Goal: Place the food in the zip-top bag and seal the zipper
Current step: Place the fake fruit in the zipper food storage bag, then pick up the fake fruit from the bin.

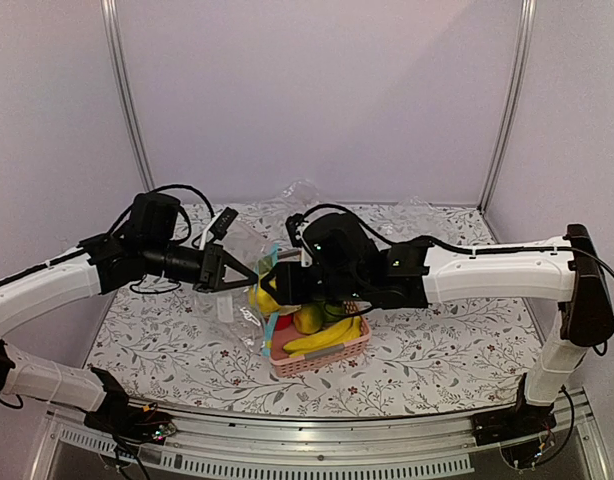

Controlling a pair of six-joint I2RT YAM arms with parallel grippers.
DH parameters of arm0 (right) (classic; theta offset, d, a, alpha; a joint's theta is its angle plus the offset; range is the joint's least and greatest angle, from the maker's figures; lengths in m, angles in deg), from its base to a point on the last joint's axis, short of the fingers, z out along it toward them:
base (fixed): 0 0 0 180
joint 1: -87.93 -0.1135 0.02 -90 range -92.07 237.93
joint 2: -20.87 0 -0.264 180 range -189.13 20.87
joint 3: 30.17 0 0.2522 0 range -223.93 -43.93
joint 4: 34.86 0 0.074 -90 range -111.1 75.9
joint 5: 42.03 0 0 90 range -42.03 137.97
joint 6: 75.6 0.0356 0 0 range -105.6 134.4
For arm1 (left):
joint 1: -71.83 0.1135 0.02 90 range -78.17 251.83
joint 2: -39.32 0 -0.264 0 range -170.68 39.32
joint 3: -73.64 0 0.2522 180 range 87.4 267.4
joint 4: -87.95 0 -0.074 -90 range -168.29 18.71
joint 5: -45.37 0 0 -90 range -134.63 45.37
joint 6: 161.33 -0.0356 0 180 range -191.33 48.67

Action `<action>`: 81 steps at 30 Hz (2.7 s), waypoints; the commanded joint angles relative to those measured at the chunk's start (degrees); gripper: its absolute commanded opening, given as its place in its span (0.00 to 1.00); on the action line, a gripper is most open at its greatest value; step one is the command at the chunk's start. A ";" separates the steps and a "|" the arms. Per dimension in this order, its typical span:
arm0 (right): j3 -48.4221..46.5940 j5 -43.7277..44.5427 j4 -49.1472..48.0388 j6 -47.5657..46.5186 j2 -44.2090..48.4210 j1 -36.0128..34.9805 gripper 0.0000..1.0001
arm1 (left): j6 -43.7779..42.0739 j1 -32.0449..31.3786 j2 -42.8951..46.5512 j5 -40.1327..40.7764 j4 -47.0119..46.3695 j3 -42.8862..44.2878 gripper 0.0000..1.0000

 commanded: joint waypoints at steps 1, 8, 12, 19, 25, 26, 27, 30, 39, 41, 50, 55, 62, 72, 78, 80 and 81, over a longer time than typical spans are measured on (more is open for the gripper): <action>-1.43 -1.44 -0.99 0.19 -0.21 0.24 0.46 | 2.35 0.33 0.90 -3.81 -6.25 -1.80 0.00; -1.58 -1.86 -4.11 -0.15 0.56 0.25 0.47 | 6.06 0.55 1.08 -5.77 -11.68 -3.22 0.00; -2.57 -2.64 -4.17 0.25 -0.92 0.19 0.51 | 7.33 1.00 1.92 -5.35 -12.29 -3.27 0.00; -2.37 -2.14 -4.13 -0.40 -0.36 0.25 0.68 | 9.86 4.14 3.70 -2.90 -10.14 -4.54 0.00; -2.67 -2.38 -4.19 -2.74 0.78 0.19 0.78 | 10.22 6.53 4.81 -2.34 -9.04 -6.13 0.00; -2.67 -2.47 -4.32 -3.00 0.89 0.25 0.79 | 10.08 6.69 4.98 -2.12 -8.70 -6.21 0.00; -2.67 -2.67 -4.35 -3.39 1.24 0.26 0.80 | 9.85 7.01 5.16 -1.78 -8.32 -6.23 0.00; -2.67 -3.70 -4.77 -4.63 2.29 0.20 0.84 | 8.32 7.76 5.54 -0.24 -5.42 -5.79 0.00; -0.28 -5.43 -5.37 -8.21 9.14 -0.02 0.90 | 0.08 11.34 6.54 4.44 5.63 -3.31 0.00; 1.28 -4.23 -4.87 -8.62 11.58 -0.03 0.92 | -2.30 12.14 6.48 4.13 7.51 -2.59 0.00; 4.32 8.66 11.27 -9.16 17.06 0.75 0.92 | -16.12 18.93 7.16 -2.80 17.41 3.02 0.00; 6.47 10.53 18.05 -7.53 17.23 1.69 0.91 | -18.22 23.09 7.94 -7.08 19.46 3.88 0.00; 7.35 8.28 20.50 -4.65 14.01 1.83 0.85 | -16.47 24.84 7.96 -7.81 23.44 3.27 0.00; 6.95 8.31 19.20 -0.36 9.21 1.69 0.68 | -18.75 24.95 5.41 -8.32 22.37 3.36 0.00; 4.02 7.76 18.42 0.28 2.79 0.91 0.70 | -21.82 24.94 1.59 -3.54 21.51 2.58 0.00; 3.15 7.75 18.17 0.82 0.93 0.85 0.70 | -22.12 24.94 1.69 -2.92 19.39 1.75 0.00; 2.91 7.51 17.66 1.17 0.27 0.76 0.70 | -21.85 24.94 1.85 -3.32 18.04 1.05 0.00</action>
